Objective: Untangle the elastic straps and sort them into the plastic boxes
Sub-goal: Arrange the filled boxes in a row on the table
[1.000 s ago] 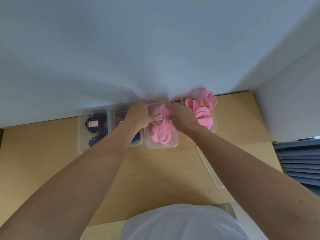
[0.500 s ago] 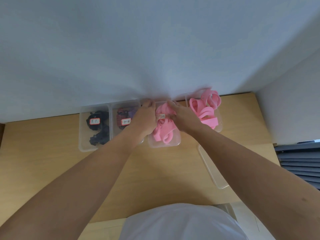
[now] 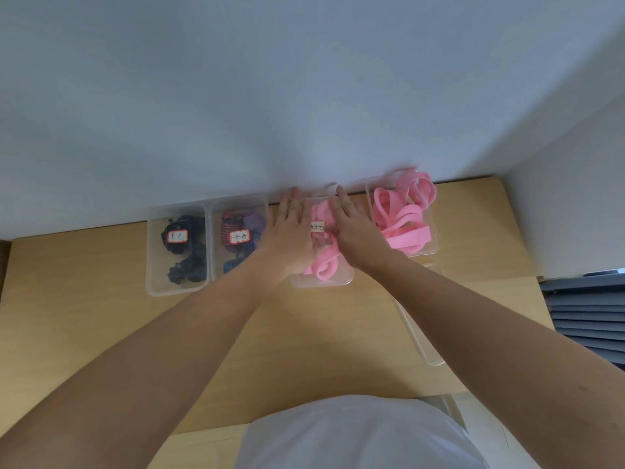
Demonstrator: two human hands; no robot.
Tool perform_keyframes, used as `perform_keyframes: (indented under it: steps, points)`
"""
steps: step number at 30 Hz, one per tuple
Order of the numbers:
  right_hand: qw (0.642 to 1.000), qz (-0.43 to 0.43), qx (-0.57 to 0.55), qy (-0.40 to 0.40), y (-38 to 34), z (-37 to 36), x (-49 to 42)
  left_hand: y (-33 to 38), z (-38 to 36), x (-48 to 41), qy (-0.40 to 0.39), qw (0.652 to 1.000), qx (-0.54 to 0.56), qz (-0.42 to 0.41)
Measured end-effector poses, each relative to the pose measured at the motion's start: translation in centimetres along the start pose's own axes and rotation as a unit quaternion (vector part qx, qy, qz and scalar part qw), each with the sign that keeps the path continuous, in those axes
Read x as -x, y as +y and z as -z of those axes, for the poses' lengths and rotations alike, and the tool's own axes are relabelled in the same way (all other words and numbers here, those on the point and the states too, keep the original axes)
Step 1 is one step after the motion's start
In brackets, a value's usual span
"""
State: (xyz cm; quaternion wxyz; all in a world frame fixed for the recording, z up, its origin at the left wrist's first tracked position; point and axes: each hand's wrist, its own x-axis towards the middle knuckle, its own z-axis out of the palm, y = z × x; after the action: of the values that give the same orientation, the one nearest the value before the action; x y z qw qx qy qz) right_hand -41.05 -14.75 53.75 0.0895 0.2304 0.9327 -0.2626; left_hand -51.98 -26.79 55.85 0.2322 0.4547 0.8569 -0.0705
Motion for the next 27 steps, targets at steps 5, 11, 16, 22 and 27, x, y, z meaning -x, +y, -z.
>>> perform_keyframes:
  steps: [5, 11, 16, 22, 27]
  points:
    - [0.999, 0.012, 0.010, 0.031, 0.3, -0.5, 0.3, 1.0, -1.4, 0.4, 0.036, 0.998, -0.031, -0.032]
    - [0.996, 0.011, 0.038, 0.079, 0.0, -1.1, 0.6, 2.2, -3.3, 0.8, 0.089, 0.996, 0.018, -0.014]
    - [0.995, -0.029, 0.035, 0.087, 0.3, -2.2, 0.7, 2.7, -4.7, 0.7, 0.142, 0.990, 0.006, -0.002]
    - [0.987, -0.023, -0.053, 0.152, 0.2, -4.3, 4.2, 2.2, -5.3, 0.7, 0.172, 0.985, 0.011, -0.013]
    - [0.984, 0.001, -0.030, 0.175, 0.1, -5.3, 6.4, 1.8, -5.2, 1.0, 0.190, 0.981, 0.031, -0.030]
